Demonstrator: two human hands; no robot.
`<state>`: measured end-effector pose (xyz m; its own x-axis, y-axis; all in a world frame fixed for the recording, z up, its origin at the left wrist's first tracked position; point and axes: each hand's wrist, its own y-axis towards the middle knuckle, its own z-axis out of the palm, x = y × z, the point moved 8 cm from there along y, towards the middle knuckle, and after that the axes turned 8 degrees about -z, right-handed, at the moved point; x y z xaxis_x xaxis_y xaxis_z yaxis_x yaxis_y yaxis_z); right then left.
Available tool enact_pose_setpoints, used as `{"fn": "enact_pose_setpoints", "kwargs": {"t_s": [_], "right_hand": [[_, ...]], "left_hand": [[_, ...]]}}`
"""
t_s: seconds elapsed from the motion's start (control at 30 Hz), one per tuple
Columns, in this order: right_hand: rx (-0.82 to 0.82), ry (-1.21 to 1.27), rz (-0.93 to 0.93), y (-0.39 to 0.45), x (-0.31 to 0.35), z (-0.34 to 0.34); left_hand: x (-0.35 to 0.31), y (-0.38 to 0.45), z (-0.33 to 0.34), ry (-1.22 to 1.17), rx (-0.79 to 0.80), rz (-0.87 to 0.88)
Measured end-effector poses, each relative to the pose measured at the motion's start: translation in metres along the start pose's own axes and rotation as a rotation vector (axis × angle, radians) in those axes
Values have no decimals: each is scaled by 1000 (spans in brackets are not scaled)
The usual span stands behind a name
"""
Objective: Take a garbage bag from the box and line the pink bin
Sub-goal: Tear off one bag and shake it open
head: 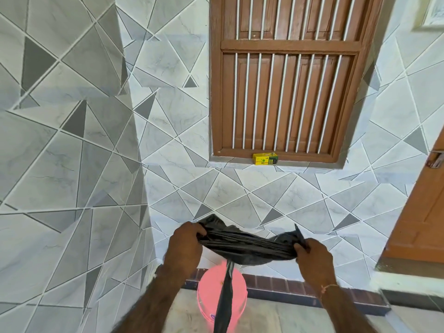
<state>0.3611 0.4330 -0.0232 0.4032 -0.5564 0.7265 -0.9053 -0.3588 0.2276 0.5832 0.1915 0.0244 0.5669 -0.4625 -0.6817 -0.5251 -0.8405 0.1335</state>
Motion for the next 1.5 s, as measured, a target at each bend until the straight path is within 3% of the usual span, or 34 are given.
{"fn": "enact_pose_setpoints", "kwargs": {"t_s": [0.03,0.1,0.17,0.2,0.3,0.4,0.47,0.53,0.63,0.77,0.87,0.93,1.0,1.07,1.13,1.23,1.3,1.43,1.5], "right_hand": [[18,-98,-27,-1,0,-2],[-95,-257,-210,-3,15,-10],[-168,-130,-501,-18,60,-10],[-74,-25,-584,-27,86,-3],[320,172,-574,-39,131,44],[248,283,-506,-29,134,50],[155,296,-443,-19,124,41],[83,246,-449,-13,120,32],[90,28,-589,-16,131,29],[163,-469,-801,-24,138,40],[160,-545,-775,-20,130,42],[139,-480,-669,-10,122,33],[95,-451,-599,0,116,19],[88,-569,-586,9,106,7],[88,-711,-567,17,88,-4],[82,-849,-624,19,68,-7],[121,-955,-696,13,62,3],[99,-959,-726,12,59,7],[93,-950,-705,13,57,5]], "left_hand": [[0,1,-4,-135,-35,-15],[-5,4,-2,-329,-11,-25],[-17,7,4,-397,58,23],[-24,8,6,-420,88,53],[-41,9,10,-420,117,144],[-43,11,1,-316,93,189],[-36,13,-6,-127,84,229],[-27,16,-4,56,115,239],[-25,16,1,71,137,237],[-27,17,-8,-378,81,129],[-28,11,-5,-510,60,87],[-34,5,-1,-408,72,202],[-47,-7,11,-138,151,453],[-47,-20,27,237,217,653],[-38,-19,35,495,233,698],[-9,6,33,795,204,451],[7,25,24,728,101,251],[37,39,7,-103,-69,-164],[45,37,12,-382,-104,-273]]}}
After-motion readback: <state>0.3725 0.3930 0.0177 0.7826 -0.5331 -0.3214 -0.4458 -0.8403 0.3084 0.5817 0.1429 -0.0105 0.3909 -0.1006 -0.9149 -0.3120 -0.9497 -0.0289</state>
